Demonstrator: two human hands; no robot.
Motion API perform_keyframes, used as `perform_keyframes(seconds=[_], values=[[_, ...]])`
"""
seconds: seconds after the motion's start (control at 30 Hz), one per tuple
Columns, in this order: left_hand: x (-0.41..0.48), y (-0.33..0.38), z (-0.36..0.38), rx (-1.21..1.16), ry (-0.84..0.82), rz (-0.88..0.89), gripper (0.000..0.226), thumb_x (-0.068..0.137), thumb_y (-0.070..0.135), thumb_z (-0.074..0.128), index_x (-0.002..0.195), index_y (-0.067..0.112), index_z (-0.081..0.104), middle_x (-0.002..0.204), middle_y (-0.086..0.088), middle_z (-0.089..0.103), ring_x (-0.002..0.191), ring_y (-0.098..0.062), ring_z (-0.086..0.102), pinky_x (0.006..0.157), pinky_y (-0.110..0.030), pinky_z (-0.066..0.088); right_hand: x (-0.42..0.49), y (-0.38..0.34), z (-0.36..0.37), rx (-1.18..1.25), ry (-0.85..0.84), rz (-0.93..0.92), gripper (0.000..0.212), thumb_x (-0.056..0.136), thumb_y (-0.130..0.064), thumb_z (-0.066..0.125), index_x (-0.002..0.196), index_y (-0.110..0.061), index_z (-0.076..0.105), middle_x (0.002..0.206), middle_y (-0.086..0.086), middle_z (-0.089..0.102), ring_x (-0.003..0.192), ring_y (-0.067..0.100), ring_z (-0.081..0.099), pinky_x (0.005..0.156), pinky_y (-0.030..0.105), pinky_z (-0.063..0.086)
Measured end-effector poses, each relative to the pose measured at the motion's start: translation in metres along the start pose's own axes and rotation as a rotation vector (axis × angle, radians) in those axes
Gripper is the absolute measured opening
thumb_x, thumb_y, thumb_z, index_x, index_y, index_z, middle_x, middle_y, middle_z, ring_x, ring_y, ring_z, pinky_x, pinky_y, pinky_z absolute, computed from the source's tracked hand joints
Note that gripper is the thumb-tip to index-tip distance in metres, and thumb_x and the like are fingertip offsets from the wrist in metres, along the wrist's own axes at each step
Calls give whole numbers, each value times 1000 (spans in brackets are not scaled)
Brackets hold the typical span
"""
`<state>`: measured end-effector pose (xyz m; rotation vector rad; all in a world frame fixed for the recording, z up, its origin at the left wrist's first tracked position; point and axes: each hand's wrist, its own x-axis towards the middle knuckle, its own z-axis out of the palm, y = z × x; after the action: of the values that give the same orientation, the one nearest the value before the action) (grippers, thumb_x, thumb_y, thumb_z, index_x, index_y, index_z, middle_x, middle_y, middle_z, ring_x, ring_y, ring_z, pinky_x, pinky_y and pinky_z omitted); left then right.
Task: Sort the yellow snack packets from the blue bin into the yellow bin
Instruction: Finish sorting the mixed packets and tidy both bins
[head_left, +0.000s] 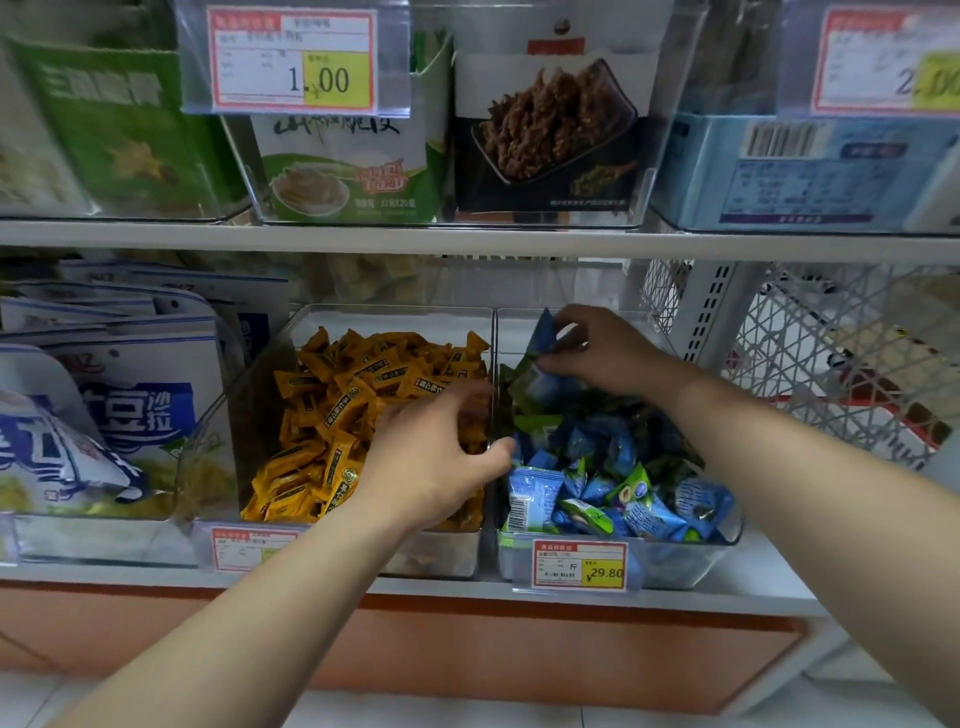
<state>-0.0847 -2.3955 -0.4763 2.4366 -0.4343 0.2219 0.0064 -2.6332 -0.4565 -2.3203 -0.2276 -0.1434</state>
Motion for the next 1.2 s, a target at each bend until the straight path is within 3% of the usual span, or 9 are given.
perform_keyframes(seconds=[0.1, 0.2, 0.37, 0.6, 0.7, 0.83, 0.97, 1.1, 1.2], values=[[-1, 1, -1, 9, -1, 4, 63, 74, 68, 57, 131, 41, 50, 115, 20, 66, 108, -8, 62, 96, -43, 51, -2, 7, -18, -251, 123, 11, 34, 78, -27, 78, 107, -28, 60, 94, -3, 66, 83, 13, 61, 65, 25, 41], [-2, 0, -2, 9, -7, 10, 62, 76, 66, 59, 132, 40, 50, 117, 19, 66, 110, -9, 61, 97, -43, 50, 0, 15, -28, -541, 38, 115, 34, 82, -30, 73, 113, -22, 62, 107, 6, 66, 95, 26, 60, 74, 33, 47], [-1, -2, -3, 5, -21, 22, 62, 76, 67, 59, 131, 40, 50, 117, 20, 65, 110, -9, 61, 98, -43, 50, -2, 13, -33, -545, -115, 111, 63, 66, -40, 89, 120, -18, 64, 107, 5, 65, 91, 18, 57, 79, 30, 46], [2, -1, -2, 22, 28, 61, 60, 80, 62, 66, 132, 37, 51, 123, 14, 63, 114, -12, 58, 99, -40, 49, -32, -11, -46, -207, 254, -58, 18, 73, -36, 85, 81, -30, 69, 82, -18, 67, 76, -9, 62, 63, 1, 39], [3, 10, -3, -22, 170, 130, 63, 81, 60, 66, 136, 35, 46, 130, 10, 57, 119, -10, 52, 96, -28, 46, -54, -37, -36, 76, 265, -62, 11, 79, -31, 81, 77, -28, 70, 77, -14, 72, 75, -3, 66, 67, 12, 47], [1, 29, -5, -150, 200, 243, 59, 81, 59, 64, 133, 37, 47, 124, 14, 59, 113, -2, 53, 92, -24, 48, -75, -66, -8, 416, 203, 21, 12, 83, -23, 77, 77, -17, 69, 80, 5, 72, 77, 27, 68, 71, 40, 56], [1, 29, -12, -231, 249, 229, 41, 82, 48, 73, 118, 32, 60, 110, 14, 63, 99, -2, 58, 85, -26, 52, -83, -76, 5, 637, 122, 51, 10, 87, -13, 73, 80, -11, 66, 72, 3, 69, 67, 16, 67, 58, 28, 55], [0, 18, -10, -49, 158, 174, 42, 85, 44, 71, 124, 36, 58, 119, 13, 62, 109, -7, 57, 88, -26, 50, -80, -59, -7, 35, 233, -64, 8, 86, -13, 73, 84, -19, 69, 82, -3, 70, 77, 12, 65, 70, 27, 50], [-2, 6, -6, 93, 73, 58, 58, 84, 54, 67, 136, 35, 49, 133, 9, 55, 117, -13, 55, 88, -27, 50, -73, -39, -26, -495, 153, 68, 13, 92, -21, 65, 105, -24, 66, 106, -2, 65, 99, 19, 61, 84, 33, 50]])
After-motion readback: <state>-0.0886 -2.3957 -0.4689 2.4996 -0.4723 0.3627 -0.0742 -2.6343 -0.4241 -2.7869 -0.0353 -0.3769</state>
